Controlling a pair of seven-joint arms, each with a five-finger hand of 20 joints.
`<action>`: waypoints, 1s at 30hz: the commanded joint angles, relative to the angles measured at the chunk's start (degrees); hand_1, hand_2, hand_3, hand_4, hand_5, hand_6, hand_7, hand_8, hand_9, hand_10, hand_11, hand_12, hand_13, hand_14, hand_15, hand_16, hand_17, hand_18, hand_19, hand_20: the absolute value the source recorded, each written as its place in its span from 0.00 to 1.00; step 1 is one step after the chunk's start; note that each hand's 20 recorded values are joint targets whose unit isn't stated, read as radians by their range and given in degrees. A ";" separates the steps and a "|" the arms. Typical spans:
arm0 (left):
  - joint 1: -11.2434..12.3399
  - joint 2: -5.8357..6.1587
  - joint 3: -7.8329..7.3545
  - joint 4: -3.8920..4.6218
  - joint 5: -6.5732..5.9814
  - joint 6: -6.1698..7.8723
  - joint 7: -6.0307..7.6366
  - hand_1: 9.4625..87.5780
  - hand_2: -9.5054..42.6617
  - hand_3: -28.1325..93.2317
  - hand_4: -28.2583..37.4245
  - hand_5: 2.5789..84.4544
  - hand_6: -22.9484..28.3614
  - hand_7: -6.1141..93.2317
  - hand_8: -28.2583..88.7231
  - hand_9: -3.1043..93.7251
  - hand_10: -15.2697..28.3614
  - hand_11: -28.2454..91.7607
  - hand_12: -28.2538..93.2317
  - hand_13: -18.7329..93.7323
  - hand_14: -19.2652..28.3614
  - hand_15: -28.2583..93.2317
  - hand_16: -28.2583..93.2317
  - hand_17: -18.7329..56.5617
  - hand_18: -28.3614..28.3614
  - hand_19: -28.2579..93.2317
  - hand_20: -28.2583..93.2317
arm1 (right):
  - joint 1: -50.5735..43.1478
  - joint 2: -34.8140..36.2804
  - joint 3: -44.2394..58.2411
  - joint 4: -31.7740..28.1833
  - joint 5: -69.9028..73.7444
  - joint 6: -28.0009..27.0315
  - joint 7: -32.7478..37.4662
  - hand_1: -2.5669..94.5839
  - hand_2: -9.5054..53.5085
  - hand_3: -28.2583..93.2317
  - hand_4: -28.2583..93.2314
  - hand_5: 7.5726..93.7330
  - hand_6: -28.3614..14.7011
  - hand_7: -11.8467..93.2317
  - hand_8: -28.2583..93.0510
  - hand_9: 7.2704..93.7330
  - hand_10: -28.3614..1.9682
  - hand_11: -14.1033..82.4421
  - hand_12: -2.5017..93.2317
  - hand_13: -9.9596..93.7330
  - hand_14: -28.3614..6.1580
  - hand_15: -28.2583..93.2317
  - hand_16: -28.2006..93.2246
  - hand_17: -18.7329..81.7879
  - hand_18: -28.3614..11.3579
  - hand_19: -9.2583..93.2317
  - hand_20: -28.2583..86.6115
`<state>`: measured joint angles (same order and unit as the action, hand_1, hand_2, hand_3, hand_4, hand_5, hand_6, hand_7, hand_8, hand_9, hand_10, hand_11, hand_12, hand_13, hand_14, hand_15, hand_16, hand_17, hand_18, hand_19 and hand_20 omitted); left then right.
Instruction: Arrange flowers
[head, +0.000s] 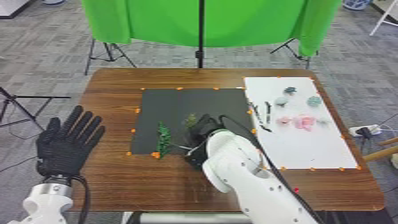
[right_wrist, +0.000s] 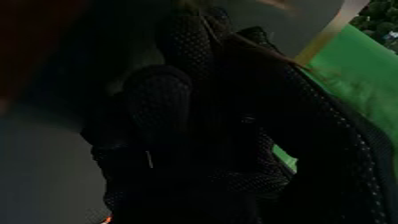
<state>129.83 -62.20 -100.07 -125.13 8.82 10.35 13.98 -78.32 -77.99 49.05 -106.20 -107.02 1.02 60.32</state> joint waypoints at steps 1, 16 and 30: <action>0.31 -0.02 0.08 0.58 -0.48 0.27 -0.58 0.18 0.41 0.87 0.00 0.48 0.58 0.16 0.17 0.39 0.63 0.34 0.33 0.40 0.68 0.42 0.22 0.20 0.71 0.41 0.35 | -0.78 0.56 0.19 -0.74 0.01 1.64 0.02 0.53 0.01 0.83 0.12 0.82 0.45 0.24 0.32 0.82 0.33 0.44 0.39 0.76 0.37 0.82 0.46 0.57 0.00 1.00 0.68; 1.37 -0.92 -0.43 0.30 -1.68 -0.52 0.83 0.18 0.41 0.87 0.00 0.48 0.58 0.16 0.17 0.39 0.64 0.34 0.33 0.40 0.68 0.42 0.22 0.20 0.71 0.41 0.35 | -0.32 5.50 -1.67 -4.14 -19.54 10.90 -7.43 0.57 0.00 0.84 0.13 0.79 0.54 0.45 0.40 0.85 0.43 0.41 0.53 0.76 0.38 0.84 0.46 0.57 0.00 1.00 0.68; 2.69 -1.92 -1.18 -0.22 -1.19 -0.59 1.57 0.18 0.42 0.87 0.00 0.48 0.58 0.16 0.17 0.39 0.64 0.34 0.33 0.40 0.68 0.42 0.22 0.20 0.72 0.41 0.35 | -3.24 8.37 1.76 -12.39 -8.78 -10.50 -11.95 0.39 0.16 0.84 0.12 0.76 0.48 0.32 0.16 0.71 0.18 0.38 0.25 0.66 0.24 0.81 0.44 0.49 0.01 0.98 0.62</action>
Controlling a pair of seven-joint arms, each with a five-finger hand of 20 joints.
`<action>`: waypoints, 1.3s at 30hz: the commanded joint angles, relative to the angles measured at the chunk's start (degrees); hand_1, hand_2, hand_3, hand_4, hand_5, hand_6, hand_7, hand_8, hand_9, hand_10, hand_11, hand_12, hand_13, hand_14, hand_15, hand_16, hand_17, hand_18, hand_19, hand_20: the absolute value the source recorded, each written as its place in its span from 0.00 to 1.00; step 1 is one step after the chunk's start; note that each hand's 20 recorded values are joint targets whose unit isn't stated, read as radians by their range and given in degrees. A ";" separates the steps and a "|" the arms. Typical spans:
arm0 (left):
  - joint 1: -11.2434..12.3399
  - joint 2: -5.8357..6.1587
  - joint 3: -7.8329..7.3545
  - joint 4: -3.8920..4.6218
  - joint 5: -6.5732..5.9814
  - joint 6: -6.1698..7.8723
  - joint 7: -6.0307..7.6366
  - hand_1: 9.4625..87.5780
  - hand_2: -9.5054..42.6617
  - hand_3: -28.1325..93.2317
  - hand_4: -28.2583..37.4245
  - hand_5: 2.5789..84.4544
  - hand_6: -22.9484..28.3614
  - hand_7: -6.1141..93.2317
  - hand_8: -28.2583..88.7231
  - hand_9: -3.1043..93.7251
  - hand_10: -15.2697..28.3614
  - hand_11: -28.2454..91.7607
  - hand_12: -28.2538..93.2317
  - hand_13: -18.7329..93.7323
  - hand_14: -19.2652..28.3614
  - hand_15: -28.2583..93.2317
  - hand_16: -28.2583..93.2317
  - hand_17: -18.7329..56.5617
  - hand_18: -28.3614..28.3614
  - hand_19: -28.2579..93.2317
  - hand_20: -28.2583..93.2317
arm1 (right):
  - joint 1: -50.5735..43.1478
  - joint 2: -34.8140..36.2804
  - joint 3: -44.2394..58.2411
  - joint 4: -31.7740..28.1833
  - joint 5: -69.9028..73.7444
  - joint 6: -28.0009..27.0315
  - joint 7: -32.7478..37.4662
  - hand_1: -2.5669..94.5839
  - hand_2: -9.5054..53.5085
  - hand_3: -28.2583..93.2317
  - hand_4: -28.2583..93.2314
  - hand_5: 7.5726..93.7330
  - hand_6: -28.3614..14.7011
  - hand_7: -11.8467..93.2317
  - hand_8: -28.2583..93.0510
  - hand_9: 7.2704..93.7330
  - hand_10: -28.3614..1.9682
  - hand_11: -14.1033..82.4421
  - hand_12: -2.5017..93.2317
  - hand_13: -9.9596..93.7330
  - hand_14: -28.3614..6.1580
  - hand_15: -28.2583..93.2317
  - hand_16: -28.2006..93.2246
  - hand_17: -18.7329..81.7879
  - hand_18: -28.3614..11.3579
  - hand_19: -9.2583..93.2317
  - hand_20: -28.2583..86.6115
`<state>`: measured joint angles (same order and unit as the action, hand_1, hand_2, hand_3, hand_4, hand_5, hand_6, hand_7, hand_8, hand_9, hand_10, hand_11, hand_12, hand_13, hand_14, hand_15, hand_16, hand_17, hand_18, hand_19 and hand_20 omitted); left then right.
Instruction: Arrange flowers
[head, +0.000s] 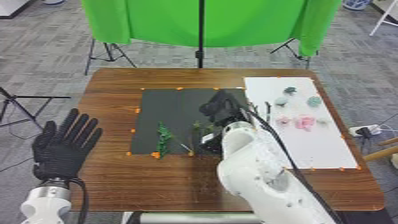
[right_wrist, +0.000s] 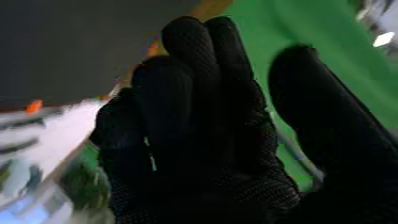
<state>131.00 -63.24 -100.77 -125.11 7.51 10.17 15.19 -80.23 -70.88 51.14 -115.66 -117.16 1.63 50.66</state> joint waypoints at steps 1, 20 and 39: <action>1.36 -0.93 -0.43 -0.19 0.13 -0.32 0.20 0.18 0.42 0.87 0.00 0.48 0.58 0.16 0.17 0.39 0.64 0.34 0.33 0.40 0.68 0.42 0.22 0.20 0.72 0.41 0.35 | -1.30 1.33 -1.16 -2.74 -0.13 -11.76 -2.79 0.40 0.10 0.84 0.12 0.76 0.47 0.31 0.16 0.70 0.18 0.38 0.25 0.66 0.24 0.82 0.44 0.49 0.01 0.98 0.63; -0.38 -0.05 0.54 0.62 1.65 0.13 -1.86 0.19 0.41 0.87 0.00 0.48 0.58 0.16 0.17 0.39 0.65 0.34 0.33 0.40 0.68 0.42 0.22 0.20 0.71 0.41 0.35 | -0.30 0.64 -11.83 3.92 -24.26 -21.44 -7.49 0.41 0.00 0.64 0.00 0.66 0.40 0.35 0.18 0.63 0.14 0.51 0.31 0.64 0.25 0.83 0.44 0.51 0.00 0.99 0.64; 0.19 -0.66 0.47 0.59 1.22 -0.03 -1.48 0.18 0.41 0.87 0.00 0.48 0.59 0.16 0.17 0.39 0.65 0.35 0.33 0.40 0.69 0.42 0.22 0.20 0.71 0.41 0.35 | 0.58 1.78 -14.95 5.96 -29.17 -6.43 -7.87 0.60 0.11 0.81 0.06 0.76 0.48 0.38 0.39 0.79 0.33 0.47 0.42 0.77 0.39 0.80 0.45 0.59 0.03 1.00 0.63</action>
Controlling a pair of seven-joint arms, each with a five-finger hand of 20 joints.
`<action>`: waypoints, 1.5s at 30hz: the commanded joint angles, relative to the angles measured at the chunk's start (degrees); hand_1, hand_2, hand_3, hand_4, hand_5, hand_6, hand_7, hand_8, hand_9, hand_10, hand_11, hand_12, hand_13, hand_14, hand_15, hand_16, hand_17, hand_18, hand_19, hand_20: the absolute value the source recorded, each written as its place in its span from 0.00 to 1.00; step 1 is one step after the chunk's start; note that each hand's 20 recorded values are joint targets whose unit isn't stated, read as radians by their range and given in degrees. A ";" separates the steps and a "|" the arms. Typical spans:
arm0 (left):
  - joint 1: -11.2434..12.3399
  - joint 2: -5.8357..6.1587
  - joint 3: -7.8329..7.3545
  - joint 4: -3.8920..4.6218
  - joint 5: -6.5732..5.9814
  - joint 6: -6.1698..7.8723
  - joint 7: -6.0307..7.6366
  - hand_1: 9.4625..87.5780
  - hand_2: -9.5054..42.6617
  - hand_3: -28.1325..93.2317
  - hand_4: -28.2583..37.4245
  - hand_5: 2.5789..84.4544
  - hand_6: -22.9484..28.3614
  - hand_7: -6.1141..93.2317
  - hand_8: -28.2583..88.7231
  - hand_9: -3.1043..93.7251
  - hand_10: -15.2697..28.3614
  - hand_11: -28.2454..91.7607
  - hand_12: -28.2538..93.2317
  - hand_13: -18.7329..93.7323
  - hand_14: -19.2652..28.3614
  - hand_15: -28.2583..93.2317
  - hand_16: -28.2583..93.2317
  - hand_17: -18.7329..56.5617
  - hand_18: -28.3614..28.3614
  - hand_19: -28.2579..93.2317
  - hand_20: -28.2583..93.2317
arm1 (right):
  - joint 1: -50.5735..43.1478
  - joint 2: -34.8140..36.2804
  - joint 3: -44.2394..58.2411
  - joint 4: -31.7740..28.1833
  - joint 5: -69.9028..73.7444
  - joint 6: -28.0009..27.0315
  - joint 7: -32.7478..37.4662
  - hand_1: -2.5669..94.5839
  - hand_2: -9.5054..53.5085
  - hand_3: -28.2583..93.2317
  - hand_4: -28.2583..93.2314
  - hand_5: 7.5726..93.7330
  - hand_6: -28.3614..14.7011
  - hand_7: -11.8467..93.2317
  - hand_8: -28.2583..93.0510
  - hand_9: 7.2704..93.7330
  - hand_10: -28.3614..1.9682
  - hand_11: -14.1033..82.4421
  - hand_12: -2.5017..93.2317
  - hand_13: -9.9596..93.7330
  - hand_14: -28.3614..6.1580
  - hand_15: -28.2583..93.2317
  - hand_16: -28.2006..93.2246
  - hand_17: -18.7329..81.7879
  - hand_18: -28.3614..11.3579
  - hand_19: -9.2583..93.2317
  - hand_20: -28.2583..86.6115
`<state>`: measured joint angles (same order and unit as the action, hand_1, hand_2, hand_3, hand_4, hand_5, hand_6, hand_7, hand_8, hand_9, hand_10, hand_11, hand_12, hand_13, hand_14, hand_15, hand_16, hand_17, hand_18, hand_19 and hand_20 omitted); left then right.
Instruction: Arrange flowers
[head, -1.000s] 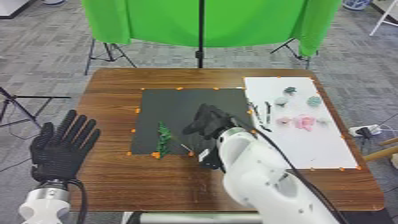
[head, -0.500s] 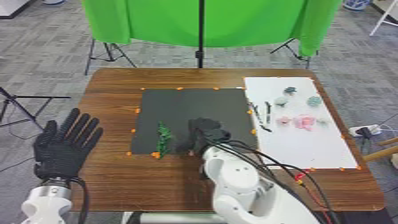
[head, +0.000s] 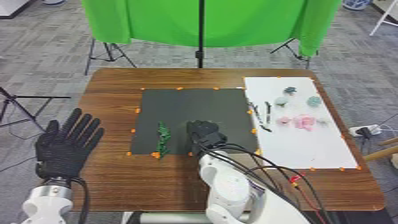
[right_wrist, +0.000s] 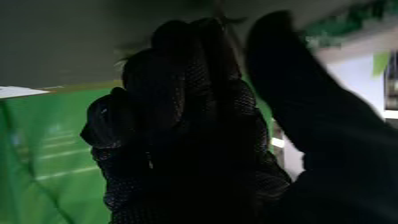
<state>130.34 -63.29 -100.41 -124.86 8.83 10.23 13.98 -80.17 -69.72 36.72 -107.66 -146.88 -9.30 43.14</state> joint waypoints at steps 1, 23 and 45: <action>0.79 -0.67 0.19 0.37 -0.10 -0.02 -0.24 0.18 0.41 0.87 0.00 0.48 0.59 0.16 0.17 0.39 0.65 0.35 0.33 0.40 0.69 0.42 0.22 0.20 0.71 0.41 0.35 | 0.56 0.64 -0.43 -2.43 0.83 5.06 -0.43 0.60 0.12 0.81 0.06 0.76 0.48 0.38 0.39 0.79 0.33 0.47 0.42 0.77 0.39 0.80 0.45 0.59 0.03 1.00 0.63; 0.83 -0.24 0.73 0.18 -0.37 0.65 0.55 0.19 0.41 0.87 0.00 0.48 0.59 0.16 0.17 0.39 0.65 0.35 0.33 0.40 0.69 0.42 0.22 0.20 0.71 0.41 0.35 | 0.74 -2.67 5.48 -3.20 39.37 25.51 16.58 0.45 0.13 0.88 0.07 0.65 0.34 0.23 0.17 0.75 0.23 0.54 0.29 0.79 0.40 0.80 0.45 0.64 0.05 1.00 0.63; 1.76 -0.75 0.24 -0.49 -0.15 1.02 1.83 0.19 0.42 0.87 0.00 0.48 0.59 0.16 0.17 0.39 0.65 0.35 0.33 0.40 0.68 0.43 0.22 0.20 0.71 0.41 0.35 | 0.62 2.49 7.56 -6.06 30.21 9.89 12.44 0.35 0.16 0.84 0.09 0.38 0.06 0.12 0.15 0.65 0.01 0.32 0.20 0.74 0.28 0.77 0.42 0.60 0.00 1.00 0.58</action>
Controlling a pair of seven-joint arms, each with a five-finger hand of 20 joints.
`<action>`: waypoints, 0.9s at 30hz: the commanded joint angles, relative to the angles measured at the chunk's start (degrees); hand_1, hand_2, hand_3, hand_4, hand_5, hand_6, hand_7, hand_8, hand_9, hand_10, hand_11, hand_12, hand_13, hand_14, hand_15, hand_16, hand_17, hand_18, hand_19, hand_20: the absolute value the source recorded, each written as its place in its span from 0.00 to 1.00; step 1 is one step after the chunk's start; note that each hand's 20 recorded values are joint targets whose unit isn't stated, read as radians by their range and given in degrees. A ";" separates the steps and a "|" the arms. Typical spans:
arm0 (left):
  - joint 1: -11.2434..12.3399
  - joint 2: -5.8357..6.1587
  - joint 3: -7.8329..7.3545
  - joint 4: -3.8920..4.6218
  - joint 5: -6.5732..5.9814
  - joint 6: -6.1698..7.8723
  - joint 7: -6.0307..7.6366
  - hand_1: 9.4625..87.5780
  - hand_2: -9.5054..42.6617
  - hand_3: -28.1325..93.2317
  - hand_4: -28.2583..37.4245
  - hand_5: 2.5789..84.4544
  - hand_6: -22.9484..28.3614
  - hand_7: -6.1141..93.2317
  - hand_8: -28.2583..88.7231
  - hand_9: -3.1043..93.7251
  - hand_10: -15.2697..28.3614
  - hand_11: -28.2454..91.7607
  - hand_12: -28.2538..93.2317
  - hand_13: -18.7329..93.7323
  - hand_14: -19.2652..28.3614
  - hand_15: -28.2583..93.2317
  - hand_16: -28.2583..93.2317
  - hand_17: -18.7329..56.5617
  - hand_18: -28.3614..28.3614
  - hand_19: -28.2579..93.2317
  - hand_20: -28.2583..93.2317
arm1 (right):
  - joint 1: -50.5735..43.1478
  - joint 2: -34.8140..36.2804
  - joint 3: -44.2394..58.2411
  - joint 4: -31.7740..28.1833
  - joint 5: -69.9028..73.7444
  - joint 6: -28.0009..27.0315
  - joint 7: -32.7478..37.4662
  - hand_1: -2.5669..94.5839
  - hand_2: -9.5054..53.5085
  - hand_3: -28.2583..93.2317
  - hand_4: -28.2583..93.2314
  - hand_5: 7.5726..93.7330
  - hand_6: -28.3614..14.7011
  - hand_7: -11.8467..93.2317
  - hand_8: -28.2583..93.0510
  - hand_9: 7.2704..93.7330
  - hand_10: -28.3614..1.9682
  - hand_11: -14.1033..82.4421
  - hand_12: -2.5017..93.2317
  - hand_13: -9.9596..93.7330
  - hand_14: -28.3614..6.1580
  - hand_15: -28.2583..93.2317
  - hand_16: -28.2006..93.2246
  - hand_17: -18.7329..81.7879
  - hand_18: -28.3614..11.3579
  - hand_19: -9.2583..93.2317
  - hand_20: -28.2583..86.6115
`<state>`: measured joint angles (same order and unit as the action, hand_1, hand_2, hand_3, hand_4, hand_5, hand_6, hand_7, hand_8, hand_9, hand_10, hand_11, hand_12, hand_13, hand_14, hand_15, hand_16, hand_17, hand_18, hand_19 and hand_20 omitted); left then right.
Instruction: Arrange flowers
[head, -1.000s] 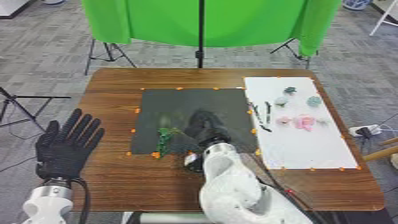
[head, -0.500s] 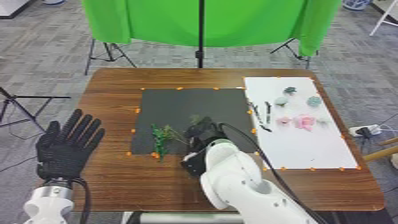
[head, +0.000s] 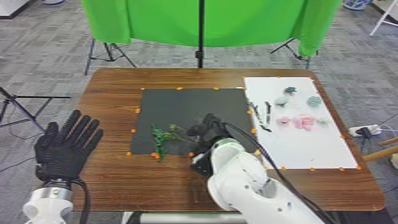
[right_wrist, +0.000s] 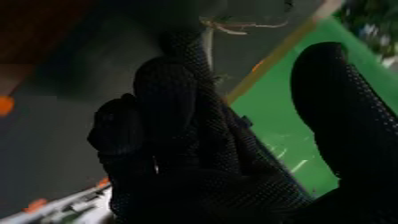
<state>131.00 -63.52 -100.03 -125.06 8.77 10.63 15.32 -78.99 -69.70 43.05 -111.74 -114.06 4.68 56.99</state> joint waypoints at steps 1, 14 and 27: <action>1.22 -0.61 -0.23 -0.34 0.10 0.67 0.54 0.19 0.42 0.87 0.00 0.48 0.59 0.16 0.17 0.39 0.65 0.35 0.33 0.40 0.69 0.43 0.22 0.20 0.71 0.41 0.35 | -0.67 2.77 1.48 -2.29 -2.72 -5.13 -1.84 0.34 0.17 0.83 0.09 0.39 0.10 0.12 0.15 0.63 0.00 0.29 0.19 0.75 0.27 0.74 0.41 0.60 0.00 1.00 0.57; 1.28 -0.94 -0.04 -0.40 -0.08 0.79 0.39 0.19 0.42 0.87 0.00 0.48 0.59 0.16 0.17 0.39 0.66 0.35 0.33 0.40 0.69 0.43 0.21 0.20 0.71 0.41 0.35 | -1.12 3.18 0.84 -6.07 4.79 -9.15 -4.05 0.31 0.27 0.82 0.09 0.52 0.28 0.14 0.16 0.60 0.01 0.24 0.15 0.78 0.25 0.62 0.37 0.56 0.00 0.98 0.52; 1.40 -1.50 0.28 -0.49 -0.06 1.28 0.38 0.19 0.42 0.87 0.00 0.48 0.59 0.16 0.17 0.39 0.66 0.35 0.33 0.40 0.69 0.43 0.21 0.20 0.71 0.41 0.35 | -1.33 4.03 2.34 -7.12 4.12 -7.98 -4.76 0.31 0.29 0.81 0.10 0.58 0.28 0.15 0.16 0.65 0.04 0.25 0.15 0.79 0.27 0.63 0.38 0.56 0.00 0.99 0.53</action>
<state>131.61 -64.09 -100.06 -125.44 8.74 11.09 15.95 -79.84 -66.48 43.97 -118.00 -108.80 -4.99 53.48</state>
